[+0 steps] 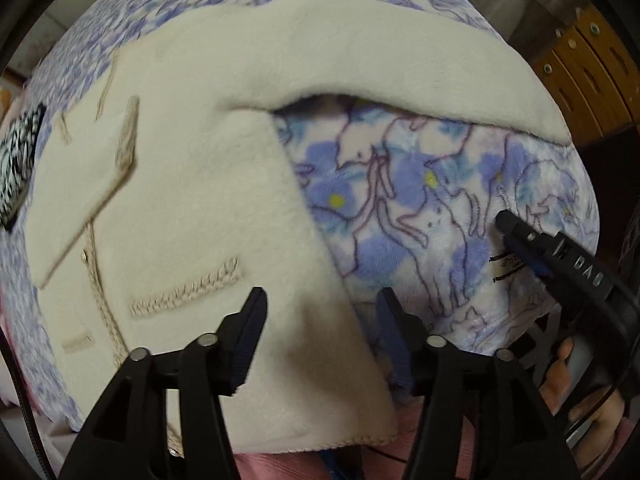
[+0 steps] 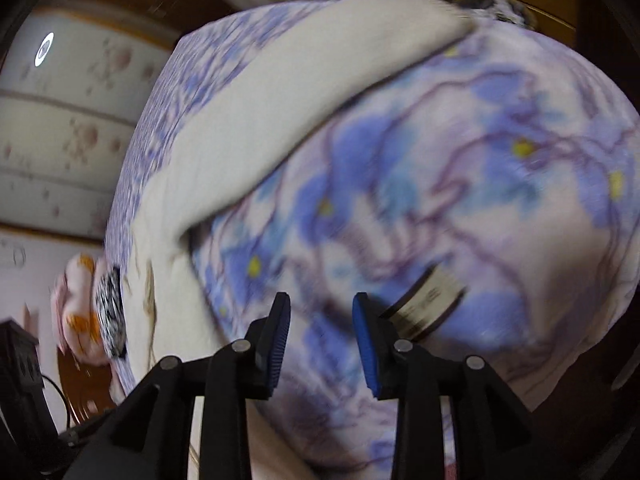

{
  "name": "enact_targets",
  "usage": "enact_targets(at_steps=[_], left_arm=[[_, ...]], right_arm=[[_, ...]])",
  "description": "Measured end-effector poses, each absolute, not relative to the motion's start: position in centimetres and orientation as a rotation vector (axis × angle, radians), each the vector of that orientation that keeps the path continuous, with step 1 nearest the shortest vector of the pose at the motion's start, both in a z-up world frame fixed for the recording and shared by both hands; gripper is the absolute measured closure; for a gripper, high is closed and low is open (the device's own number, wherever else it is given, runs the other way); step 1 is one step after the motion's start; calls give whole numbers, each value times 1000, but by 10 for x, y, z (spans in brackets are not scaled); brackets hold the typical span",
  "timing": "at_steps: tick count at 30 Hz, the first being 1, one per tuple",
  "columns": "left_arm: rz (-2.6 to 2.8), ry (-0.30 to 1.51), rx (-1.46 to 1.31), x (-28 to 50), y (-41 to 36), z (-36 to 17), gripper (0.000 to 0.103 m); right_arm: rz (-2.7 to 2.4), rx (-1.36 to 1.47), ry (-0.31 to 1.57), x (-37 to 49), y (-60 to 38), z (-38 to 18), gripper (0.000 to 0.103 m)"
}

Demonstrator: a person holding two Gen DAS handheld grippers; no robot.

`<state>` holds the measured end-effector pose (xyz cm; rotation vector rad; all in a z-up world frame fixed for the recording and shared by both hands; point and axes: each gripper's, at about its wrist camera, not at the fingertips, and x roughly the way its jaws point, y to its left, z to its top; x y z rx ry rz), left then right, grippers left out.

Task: Fold large clothes
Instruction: 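Close the right tool on the other sleeve's braided cuff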

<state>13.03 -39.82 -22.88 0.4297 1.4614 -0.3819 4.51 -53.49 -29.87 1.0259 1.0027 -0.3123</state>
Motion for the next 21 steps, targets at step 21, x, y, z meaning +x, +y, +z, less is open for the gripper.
enact_targets(at_steps=[21], left_arm=[[-419, 1521, 471, 151, -449, -242, 23]], right_arm=[[-503, 1306, 719, 59, -688, -314, 70]])
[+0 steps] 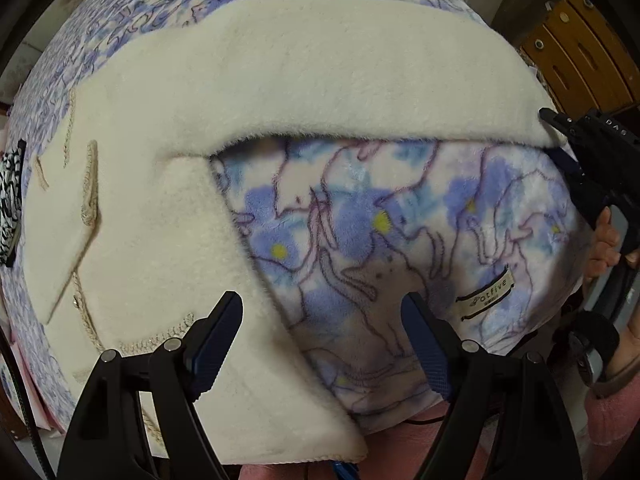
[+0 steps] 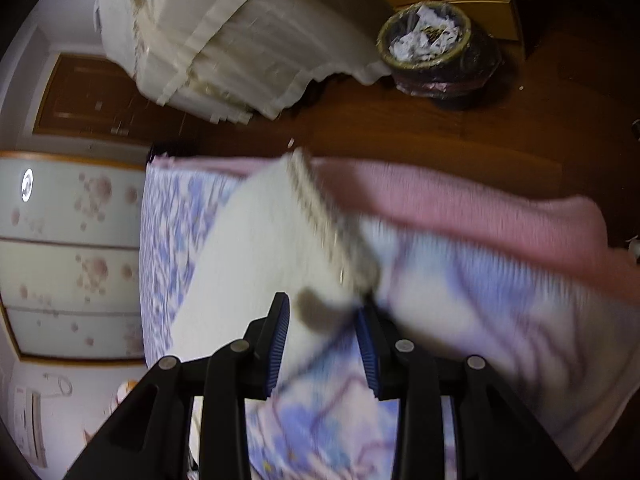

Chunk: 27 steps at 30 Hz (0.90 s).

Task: Fold large clothes
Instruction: 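Close the right tool on the other sleeve's braided cuff, then lift the sleeve with the right tool, fold it across the body, release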

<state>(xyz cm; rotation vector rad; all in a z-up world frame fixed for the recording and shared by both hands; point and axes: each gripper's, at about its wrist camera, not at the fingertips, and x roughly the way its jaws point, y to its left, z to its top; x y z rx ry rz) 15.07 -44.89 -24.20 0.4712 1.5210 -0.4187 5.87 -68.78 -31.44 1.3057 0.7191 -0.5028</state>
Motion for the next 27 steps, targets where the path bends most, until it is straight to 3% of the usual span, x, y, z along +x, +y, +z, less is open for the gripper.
enact_targets(at_steps=[2, 9, 20, 27], left_arm=[[-407, 1526, 435, 155, -446, -240, 23], [-364, 1545, 316, 168, -419, -237, 23], [-275, 1545, 104, 181, -326, -234, 23], [-298, 1473, 41, 197, -257, -211, 23]], right_arm=[[-520, 1309, 714, 58, -693, -318, 71], [-571, 1313, 662, 56, -690, -323, 95], [-691, 977, 723, 82, -664, -274, 96], [-680, 797, 626, 98, -621, -212, 96]])
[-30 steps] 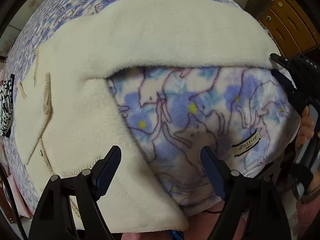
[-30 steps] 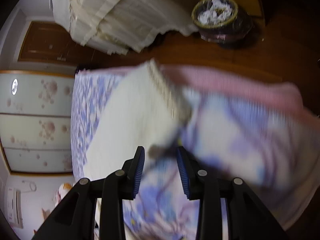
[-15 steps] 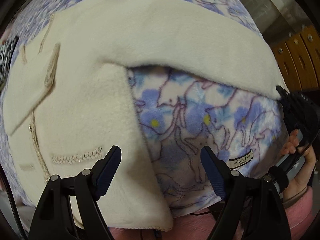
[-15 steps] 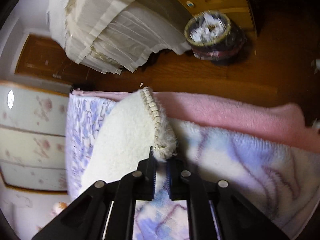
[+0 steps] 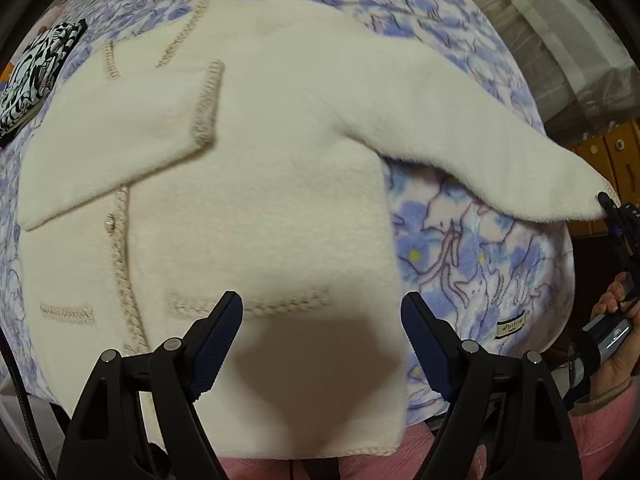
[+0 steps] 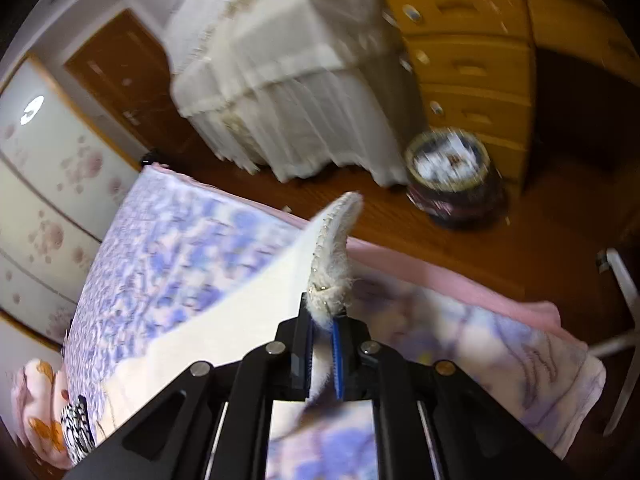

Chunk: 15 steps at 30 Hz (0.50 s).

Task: Fold large clothes
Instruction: 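Lift the sleeve with the right tool, fold it across the body, release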

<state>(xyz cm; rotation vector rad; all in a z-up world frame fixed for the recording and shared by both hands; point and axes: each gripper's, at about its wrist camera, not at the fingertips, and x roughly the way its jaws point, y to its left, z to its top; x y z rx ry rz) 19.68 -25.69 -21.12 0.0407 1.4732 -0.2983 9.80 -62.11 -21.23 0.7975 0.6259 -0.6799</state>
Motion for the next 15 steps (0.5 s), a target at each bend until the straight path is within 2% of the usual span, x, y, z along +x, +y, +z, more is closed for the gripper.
enact_targets(at_steps=[9, 15], left_arm=[[-383, 1345, 40, 225, -158, -163, 22], [-415, 1316, 16, 247, -100, -154, 22]], right_arm=[[-603, 607, 503, 147, -517, -121, 96], [-526, 551, 422, 180, -435, -87, 96]])
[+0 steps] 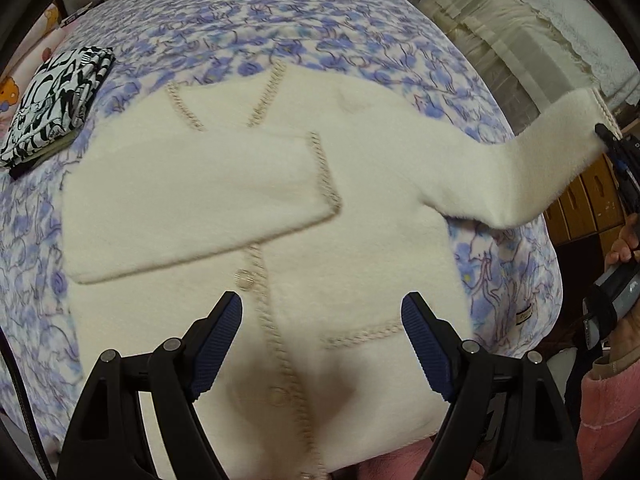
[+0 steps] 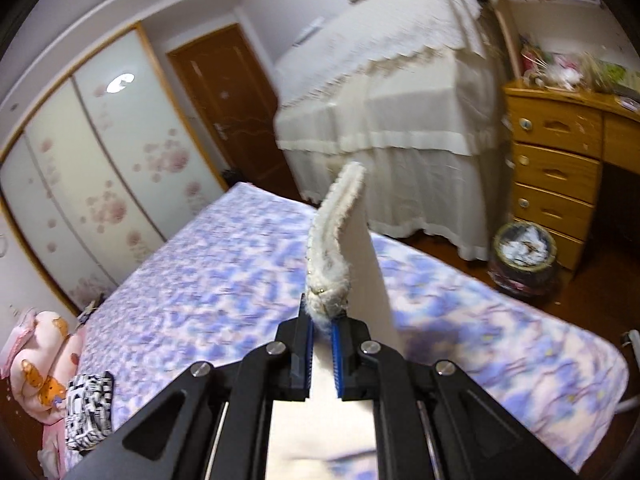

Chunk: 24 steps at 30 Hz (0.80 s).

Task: Fold large clothes
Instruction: 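Lift the sleeve with the right tool, fold it across the body, release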

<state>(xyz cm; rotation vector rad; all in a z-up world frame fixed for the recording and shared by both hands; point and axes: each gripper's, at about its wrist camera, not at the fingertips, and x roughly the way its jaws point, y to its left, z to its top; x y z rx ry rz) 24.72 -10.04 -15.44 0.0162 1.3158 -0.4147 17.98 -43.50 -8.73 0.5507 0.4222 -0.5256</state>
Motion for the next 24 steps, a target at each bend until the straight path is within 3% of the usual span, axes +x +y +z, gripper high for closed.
enact_targets(at_steps=[12, 24], left_arm=[[-377, 1281, -94, 299, 29, -163, 20], [-234, 1277, -194, 329, 131, -199, 20]], right_arm=[[-310, 554, 434, 263, -270, -95, 96], [-56, 492, 652, 323, -124, -184, 96]])
